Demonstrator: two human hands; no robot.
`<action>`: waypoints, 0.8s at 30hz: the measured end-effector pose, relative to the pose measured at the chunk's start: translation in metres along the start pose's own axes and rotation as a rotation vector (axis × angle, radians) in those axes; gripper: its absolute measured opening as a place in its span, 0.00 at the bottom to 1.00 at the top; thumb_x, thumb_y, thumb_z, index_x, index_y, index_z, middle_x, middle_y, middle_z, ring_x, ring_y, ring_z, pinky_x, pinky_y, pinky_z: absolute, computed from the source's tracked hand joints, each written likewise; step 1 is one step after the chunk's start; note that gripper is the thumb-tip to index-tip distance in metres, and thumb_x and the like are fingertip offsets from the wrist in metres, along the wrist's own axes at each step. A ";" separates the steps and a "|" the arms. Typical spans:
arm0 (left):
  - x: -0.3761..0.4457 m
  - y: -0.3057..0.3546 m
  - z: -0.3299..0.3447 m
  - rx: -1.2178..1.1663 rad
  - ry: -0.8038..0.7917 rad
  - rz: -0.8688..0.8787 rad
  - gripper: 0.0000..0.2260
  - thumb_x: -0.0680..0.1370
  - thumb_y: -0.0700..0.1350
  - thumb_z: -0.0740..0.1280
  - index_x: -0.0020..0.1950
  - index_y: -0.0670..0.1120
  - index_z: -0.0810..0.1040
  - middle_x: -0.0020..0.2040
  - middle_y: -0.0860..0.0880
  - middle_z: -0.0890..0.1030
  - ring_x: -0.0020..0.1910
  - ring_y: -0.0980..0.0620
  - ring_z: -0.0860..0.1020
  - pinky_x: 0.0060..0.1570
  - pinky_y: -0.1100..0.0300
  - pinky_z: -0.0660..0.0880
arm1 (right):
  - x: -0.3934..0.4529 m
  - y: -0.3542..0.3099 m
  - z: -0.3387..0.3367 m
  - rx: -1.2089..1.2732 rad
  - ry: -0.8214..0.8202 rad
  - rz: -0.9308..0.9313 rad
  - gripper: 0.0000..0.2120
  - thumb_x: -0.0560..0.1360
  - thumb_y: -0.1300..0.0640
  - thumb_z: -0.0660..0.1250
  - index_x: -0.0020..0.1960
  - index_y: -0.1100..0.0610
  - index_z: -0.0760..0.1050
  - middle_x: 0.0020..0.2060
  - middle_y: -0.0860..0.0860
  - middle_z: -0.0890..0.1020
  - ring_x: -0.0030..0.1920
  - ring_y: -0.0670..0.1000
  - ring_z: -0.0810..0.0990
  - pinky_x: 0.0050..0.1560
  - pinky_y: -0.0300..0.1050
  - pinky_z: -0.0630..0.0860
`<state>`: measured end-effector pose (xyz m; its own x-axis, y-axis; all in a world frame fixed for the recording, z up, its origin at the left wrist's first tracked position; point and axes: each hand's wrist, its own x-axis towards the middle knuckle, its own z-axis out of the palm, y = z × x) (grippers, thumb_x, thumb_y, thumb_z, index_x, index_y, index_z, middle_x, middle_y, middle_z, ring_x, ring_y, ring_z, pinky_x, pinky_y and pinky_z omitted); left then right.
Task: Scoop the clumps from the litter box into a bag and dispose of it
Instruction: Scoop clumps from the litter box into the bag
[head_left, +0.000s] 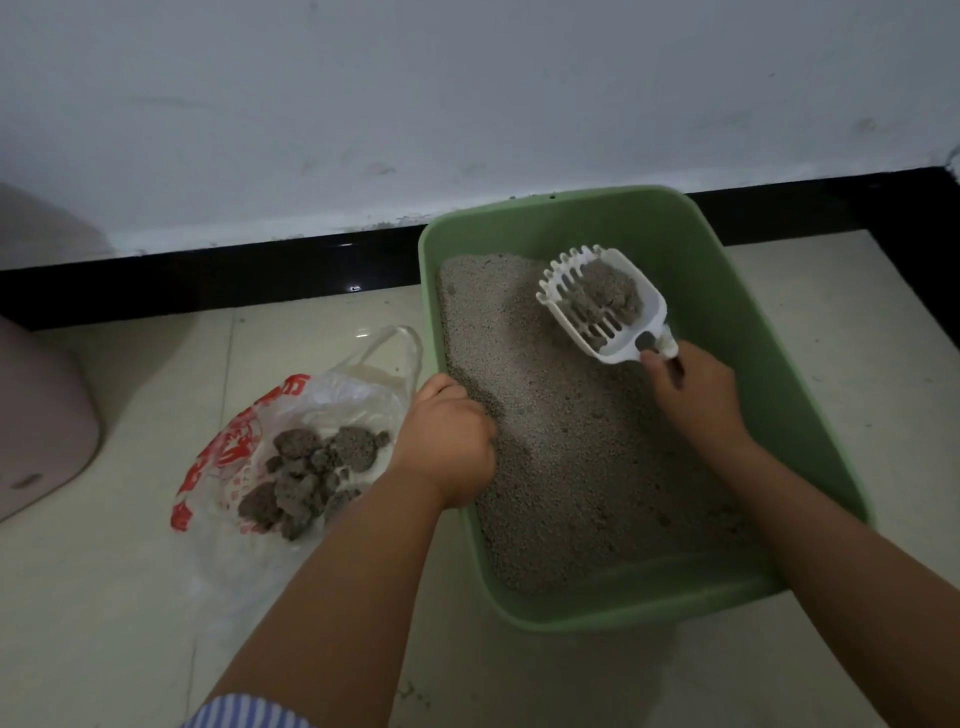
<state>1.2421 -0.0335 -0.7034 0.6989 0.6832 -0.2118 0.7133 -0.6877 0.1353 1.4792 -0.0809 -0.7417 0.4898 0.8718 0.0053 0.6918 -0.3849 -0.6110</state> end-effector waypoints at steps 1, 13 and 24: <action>-0.001 0.000 0.000 -0.008 -0.002 -0.004 0.23 0.66 0.46 0.46 0.44 0.47 0.81 0.36 0.52 0.69 0.41 0.53 0.62 0.62 0.62 0.53 | -0.004 0.001 -0.004 -0.013 -0.032 0.000 0.12 0.78 0.56 0.61 0.37 0.59 0.68 0.27 0.47 0.66 0.29 0.46 0.64 0.32 0.37 0.61; -0.001 -0.001 -0.001 -0.033 0.006 -0.005 0.16 0.75 0.43 0.53 0.48 0.44 0.81 0.39 0.50 0.72 0.44 0.52 0.65 0.62 0.61 0.53 | 0.008 -0.026 -0.030 -0.163 -0.191 -0.110 0.16 0.77 0.53 0.62 0.37 0.64 0.73 0.25 0.50 0.67 0.27 0.46 0.64 0.29 0.39 0.59; -0.003 -0.002 0.000 -0.064 0.018 0.022 0.24 0.67 0.46 0.47 0.47 0.44 0.81 0.42 0.48 0.79 0.48 0.50 0.71 0.63 0.61 0.53 | -0.008 -0.036 -0.011 -0.107 -0.171 -0.069 0.13 0.77 0.52 0.62 0.40 0.60 0.74 0.27 0.50 0.69 0.29 0.48 0.66 0.33 0.43 0.63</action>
<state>1.2383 -0.0344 -0.7027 0.7150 0.6725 -0.1912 0.6991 -0.6861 0.2012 1.4569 -0.0772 -0.7110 0.3485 0.9324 -0.0957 0.7774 -0.3446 -0.5262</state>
